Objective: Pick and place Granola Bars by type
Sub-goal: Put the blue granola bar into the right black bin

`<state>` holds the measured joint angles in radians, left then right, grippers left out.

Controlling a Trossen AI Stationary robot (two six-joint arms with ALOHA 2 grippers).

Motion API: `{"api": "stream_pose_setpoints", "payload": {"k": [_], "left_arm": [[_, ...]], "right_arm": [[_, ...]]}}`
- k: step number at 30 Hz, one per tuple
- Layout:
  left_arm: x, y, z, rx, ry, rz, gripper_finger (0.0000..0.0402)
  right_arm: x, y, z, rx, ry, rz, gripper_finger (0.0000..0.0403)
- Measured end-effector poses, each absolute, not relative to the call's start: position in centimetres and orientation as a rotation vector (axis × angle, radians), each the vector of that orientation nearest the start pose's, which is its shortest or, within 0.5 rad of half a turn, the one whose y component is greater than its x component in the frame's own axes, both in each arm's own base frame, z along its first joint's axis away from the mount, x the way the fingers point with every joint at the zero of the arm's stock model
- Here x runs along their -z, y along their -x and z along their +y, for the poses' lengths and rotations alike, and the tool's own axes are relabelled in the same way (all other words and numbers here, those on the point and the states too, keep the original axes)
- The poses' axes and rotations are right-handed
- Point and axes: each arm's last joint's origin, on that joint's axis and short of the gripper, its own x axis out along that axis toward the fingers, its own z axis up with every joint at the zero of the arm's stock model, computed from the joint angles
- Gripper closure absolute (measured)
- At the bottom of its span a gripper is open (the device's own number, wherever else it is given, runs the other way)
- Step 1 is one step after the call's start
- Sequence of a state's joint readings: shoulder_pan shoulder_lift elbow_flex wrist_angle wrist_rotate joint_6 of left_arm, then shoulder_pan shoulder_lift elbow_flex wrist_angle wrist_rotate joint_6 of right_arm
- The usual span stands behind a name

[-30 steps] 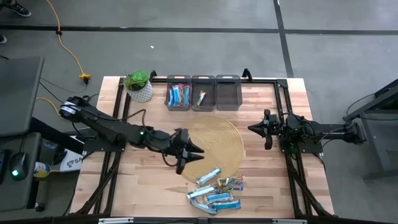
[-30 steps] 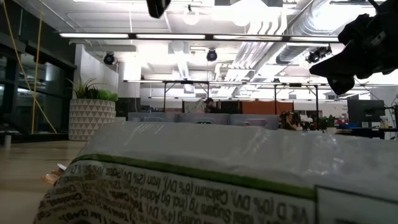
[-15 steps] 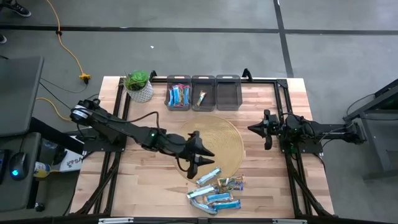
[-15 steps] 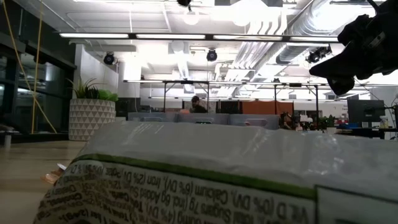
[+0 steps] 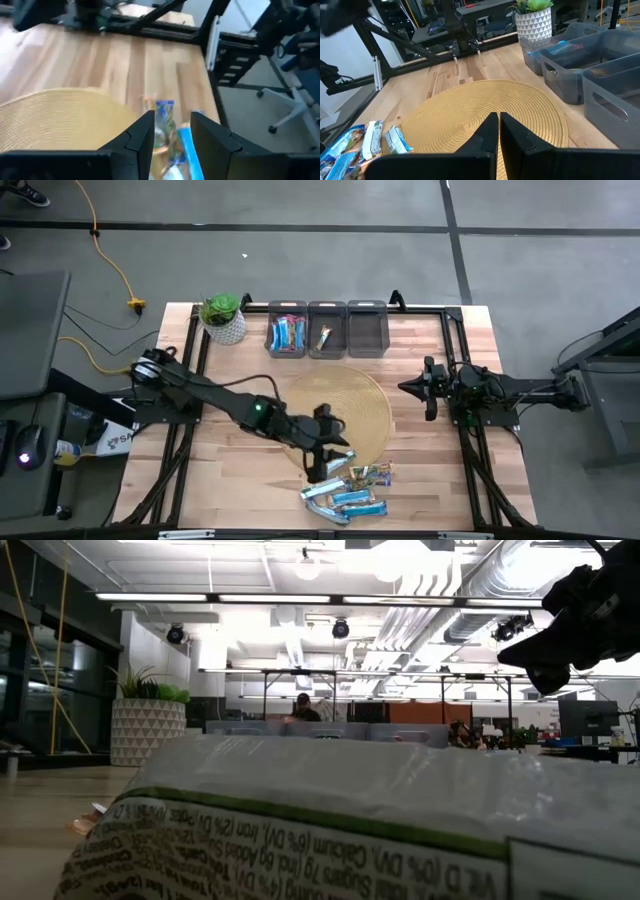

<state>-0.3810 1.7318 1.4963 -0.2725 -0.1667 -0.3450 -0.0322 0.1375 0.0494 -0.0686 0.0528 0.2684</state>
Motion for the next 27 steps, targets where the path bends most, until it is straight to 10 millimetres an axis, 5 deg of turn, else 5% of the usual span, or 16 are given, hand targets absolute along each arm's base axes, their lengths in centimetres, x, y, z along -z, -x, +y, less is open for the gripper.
{"api": "stream_pose_setpoints", "payload": {"k": [27], "left_arm": [[-30.2, -36.8, -18.6, 0.207, 0.123, 0.695, 0.0277]], "right_arm": [[-16.2, -10.4, -0.5, 0.107, -0.266, 0.157, 0.0402]]}}
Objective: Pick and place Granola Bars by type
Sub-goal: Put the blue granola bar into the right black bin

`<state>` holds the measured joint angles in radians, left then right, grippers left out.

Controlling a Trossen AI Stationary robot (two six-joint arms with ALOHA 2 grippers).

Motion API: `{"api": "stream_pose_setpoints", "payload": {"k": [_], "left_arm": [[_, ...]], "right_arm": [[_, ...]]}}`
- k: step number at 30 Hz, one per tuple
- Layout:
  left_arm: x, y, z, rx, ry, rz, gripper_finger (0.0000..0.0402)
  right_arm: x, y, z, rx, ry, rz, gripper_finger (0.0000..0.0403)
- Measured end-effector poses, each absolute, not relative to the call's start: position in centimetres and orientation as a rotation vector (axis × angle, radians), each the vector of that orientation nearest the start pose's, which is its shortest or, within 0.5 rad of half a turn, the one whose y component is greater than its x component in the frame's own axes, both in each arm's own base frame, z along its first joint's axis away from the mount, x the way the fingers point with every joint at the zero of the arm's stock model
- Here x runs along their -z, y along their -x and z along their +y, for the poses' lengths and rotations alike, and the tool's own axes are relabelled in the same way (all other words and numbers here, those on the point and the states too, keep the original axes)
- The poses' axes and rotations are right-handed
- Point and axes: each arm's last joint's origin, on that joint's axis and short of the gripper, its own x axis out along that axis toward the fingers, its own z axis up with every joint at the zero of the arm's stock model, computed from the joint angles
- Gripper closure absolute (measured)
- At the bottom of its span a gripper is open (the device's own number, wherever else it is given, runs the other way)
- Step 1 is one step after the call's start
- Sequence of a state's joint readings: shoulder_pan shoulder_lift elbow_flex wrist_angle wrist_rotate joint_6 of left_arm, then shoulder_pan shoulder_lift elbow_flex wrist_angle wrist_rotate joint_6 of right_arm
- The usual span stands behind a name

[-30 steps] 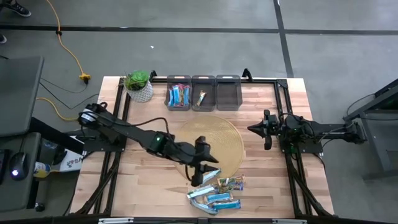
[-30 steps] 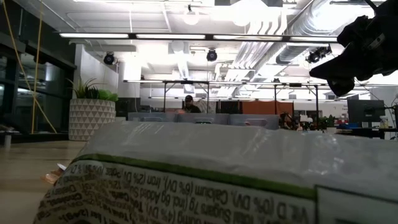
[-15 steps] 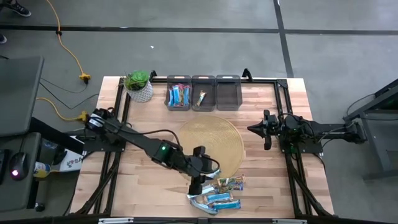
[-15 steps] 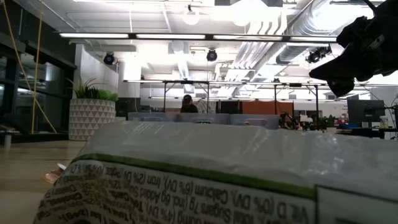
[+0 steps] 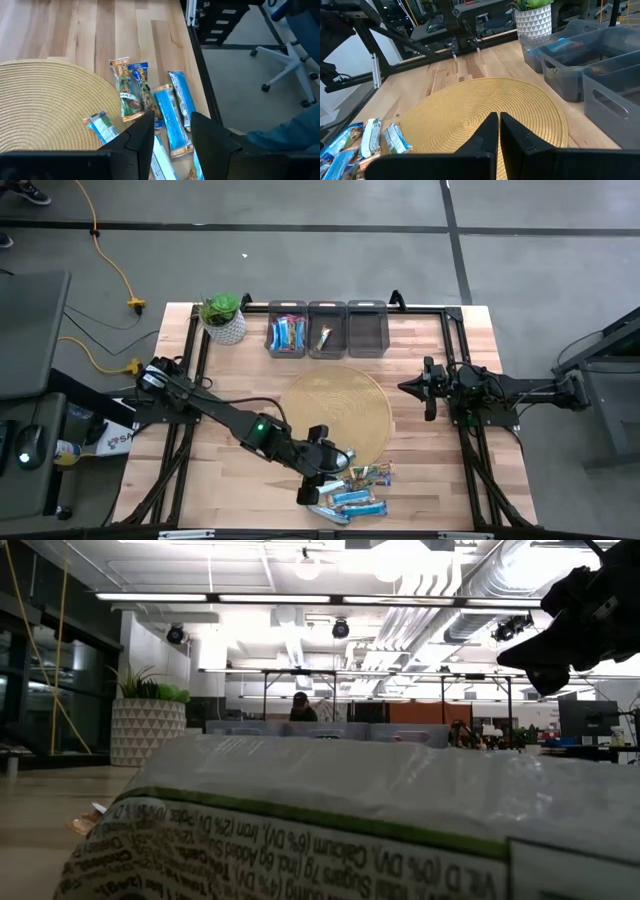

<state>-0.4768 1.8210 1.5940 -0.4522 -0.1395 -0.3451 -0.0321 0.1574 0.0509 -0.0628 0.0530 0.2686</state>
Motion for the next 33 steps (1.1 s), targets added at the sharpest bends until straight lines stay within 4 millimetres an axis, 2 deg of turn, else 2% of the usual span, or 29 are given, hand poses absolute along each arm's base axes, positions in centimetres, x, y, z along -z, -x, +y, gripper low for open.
{"api": "stream_pose_setpoints", "payload": {"k": [13, 26, 33], "left_arm": [[-30.2, -35.6, -20.9, 0.296, 0.105, 0.711, 0.0277], [-29.9, -34.8, -21.7, 0.381, 0.100, 0.769, 0.0277], [-29.4, -34.4, -21.4, 0.436, -0.069, 0.803, 0.0277]], "right_arm": [[-16.2, -10.4, -0.5, 0.107, -0.266, 0.156, 0.0402], [-16.2, -10.4, -0.5, 0.107, -0.266, 0.156, 0.0402], [-16.2, -10.4, -0.5, 0.107, -0.266, 0.156, 0.0402]]}}
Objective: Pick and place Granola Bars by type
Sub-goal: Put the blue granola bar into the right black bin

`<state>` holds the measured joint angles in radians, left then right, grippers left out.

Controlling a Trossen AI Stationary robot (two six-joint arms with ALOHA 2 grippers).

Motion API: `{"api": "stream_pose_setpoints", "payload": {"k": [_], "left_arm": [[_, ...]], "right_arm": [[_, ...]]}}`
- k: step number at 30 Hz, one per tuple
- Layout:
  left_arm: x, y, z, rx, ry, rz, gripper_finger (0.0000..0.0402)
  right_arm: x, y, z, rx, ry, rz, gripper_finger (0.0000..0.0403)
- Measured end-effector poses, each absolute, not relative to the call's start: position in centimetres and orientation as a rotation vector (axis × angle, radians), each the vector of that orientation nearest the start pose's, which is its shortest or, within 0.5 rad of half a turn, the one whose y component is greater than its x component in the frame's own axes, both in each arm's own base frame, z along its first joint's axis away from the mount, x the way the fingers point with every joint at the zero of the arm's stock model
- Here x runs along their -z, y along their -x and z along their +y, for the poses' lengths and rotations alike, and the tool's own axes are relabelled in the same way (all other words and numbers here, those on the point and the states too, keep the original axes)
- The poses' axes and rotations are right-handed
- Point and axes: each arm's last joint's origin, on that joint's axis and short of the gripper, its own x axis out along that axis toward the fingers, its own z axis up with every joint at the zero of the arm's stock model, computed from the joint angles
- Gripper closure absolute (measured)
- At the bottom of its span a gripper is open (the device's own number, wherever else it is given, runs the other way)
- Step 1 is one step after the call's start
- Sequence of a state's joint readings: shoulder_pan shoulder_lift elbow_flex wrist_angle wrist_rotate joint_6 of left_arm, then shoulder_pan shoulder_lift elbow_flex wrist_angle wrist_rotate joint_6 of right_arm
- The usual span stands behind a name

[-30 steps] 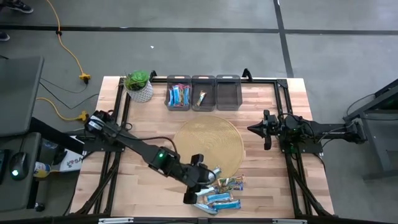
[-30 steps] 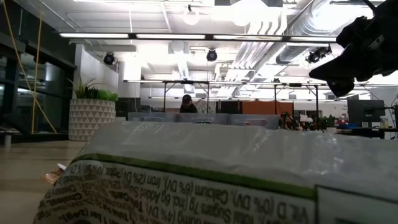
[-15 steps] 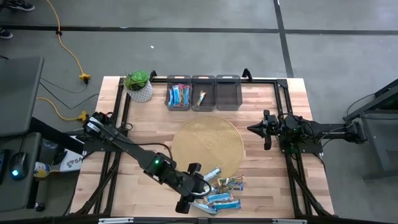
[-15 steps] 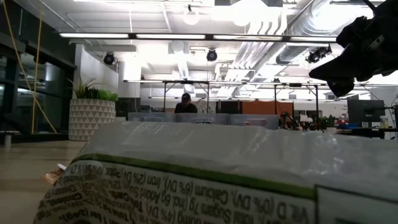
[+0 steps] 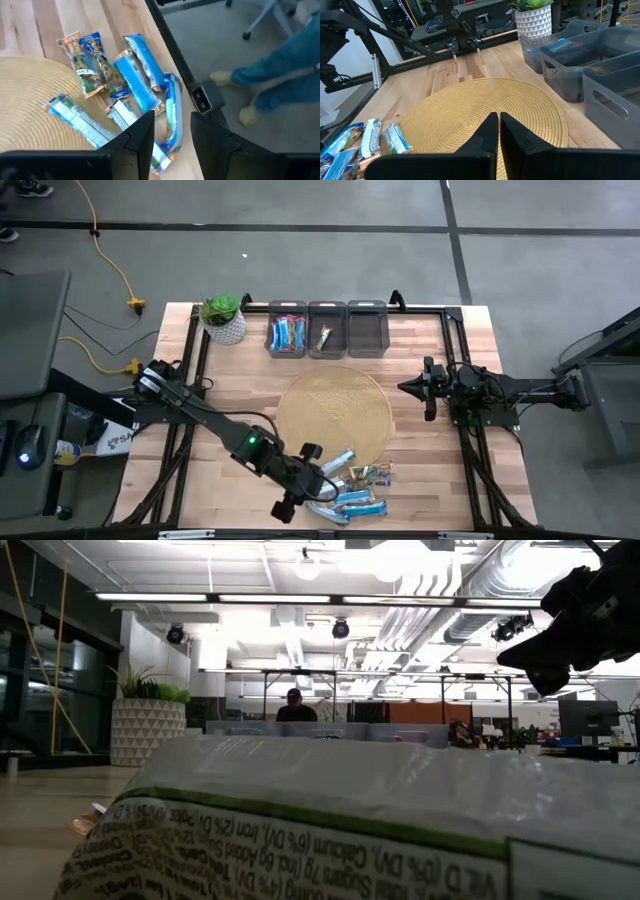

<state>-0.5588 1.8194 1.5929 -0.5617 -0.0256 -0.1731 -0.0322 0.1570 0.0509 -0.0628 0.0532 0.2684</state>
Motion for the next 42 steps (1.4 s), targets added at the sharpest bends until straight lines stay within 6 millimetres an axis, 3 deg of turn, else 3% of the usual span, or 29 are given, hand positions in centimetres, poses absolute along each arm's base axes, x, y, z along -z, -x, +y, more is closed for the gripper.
{"api": "stream_pose_setpoints", "payload": {"k": [8, 20, 30, 42], "left_arm": [[-28.7, -33.8, -22.0, 0.541, -0.212, 0.833, 0.0277], [-24.7, -35.5, -23.8, 0.579, -0.382, 0.830, 0.0277], [-23.1, -36.2, -24.4, 0.640, -0.368, 0.833, 0.0275], [-20.9, -36.8, -25.1, 0.612, -0.389, 0.862, 0.0177]], "right_arm": [[-16.2, -10.4, -0.5, 0.107, -0.266, 0.156, 0.0402], [-16.2, -10.4, -0.5, 0.107, -0.266, 0.158, 0.0402], [-16.2, -10.4, -0.5, 0.107, -0.266, 0.158, 0.0402], [-16.2, -10.4, -0.5, 0.107, -0.266, 0.159, 0.0402]]}}
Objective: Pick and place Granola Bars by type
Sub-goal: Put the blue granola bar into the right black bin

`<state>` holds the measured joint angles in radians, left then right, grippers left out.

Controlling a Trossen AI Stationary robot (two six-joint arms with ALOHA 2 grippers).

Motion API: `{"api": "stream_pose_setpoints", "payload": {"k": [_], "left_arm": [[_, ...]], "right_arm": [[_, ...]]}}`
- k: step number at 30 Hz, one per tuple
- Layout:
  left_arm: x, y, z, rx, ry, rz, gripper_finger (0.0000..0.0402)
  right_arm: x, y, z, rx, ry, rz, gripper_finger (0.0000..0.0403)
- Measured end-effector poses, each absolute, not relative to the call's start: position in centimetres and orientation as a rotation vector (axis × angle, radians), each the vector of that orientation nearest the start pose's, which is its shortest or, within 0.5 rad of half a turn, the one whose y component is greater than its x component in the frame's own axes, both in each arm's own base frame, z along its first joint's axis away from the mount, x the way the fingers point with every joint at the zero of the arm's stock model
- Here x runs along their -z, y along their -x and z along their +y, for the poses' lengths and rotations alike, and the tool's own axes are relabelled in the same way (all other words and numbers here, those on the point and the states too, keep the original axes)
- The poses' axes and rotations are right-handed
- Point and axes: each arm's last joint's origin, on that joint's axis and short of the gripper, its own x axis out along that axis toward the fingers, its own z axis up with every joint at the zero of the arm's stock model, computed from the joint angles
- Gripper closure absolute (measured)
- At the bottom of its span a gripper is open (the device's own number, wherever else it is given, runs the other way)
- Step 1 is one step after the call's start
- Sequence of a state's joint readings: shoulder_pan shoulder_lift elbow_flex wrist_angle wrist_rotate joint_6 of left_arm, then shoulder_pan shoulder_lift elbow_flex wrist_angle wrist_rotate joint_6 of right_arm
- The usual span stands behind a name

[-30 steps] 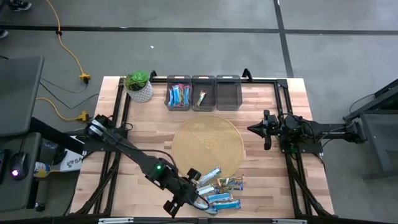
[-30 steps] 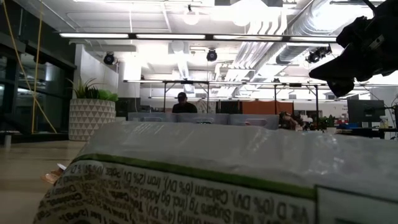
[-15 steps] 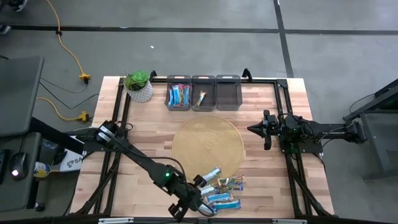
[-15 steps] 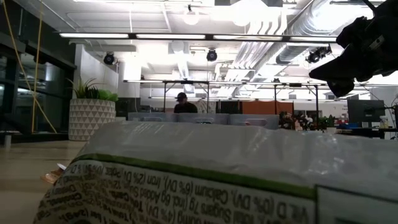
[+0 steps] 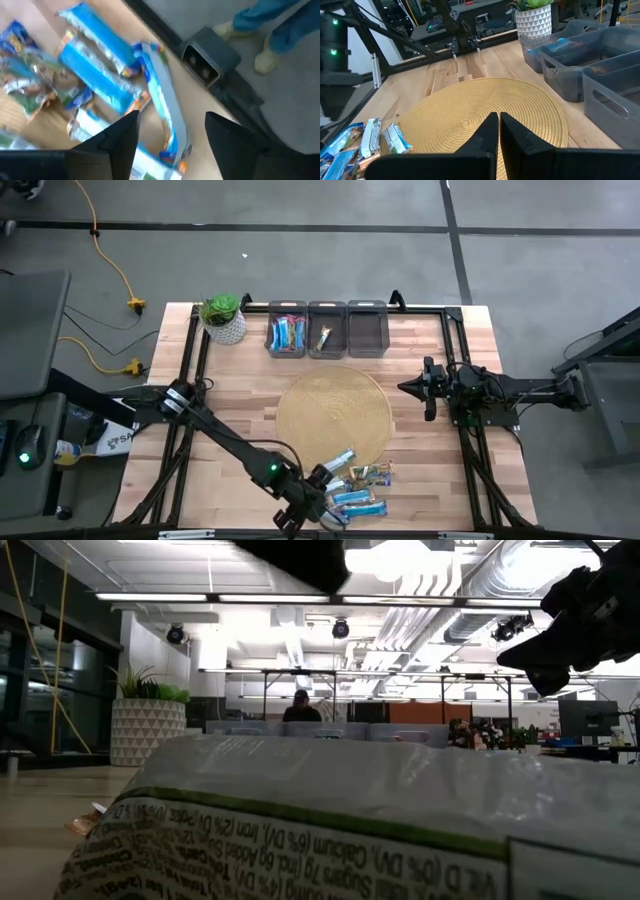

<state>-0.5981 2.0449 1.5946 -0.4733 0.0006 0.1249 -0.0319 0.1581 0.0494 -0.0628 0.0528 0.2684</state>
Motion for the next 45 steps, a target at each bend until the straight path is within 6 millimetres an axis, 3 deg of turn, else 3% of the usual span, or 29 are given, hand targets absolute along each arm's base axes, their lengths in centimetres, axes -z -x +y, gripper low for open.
{"api": "stream_pose_setpoints", "payload": {"k": [23, 33, 45], "left_arm": [[-17.6, -37.8, -26.0, 0.588, -0.380, 0.877, 0.0173], [-14.9, -37.9, -26.0, 0.568, -0.406, 0.958, 0.0172], [-14.6, -38.1, -26.1, 0.558, -0.394, 0.950, 0.0173]], "right_arm": [[-16.2, -10.5, -0.5, 0.108, -0.266, 0.165, 0.0402], [-16.1, -10.6, -0.5, 0.110, -0.266, 0.176, 0.0402], [-16.1, -10.6, -0.5, 0.110, -0.266, 0.177, 0.0402]]}}
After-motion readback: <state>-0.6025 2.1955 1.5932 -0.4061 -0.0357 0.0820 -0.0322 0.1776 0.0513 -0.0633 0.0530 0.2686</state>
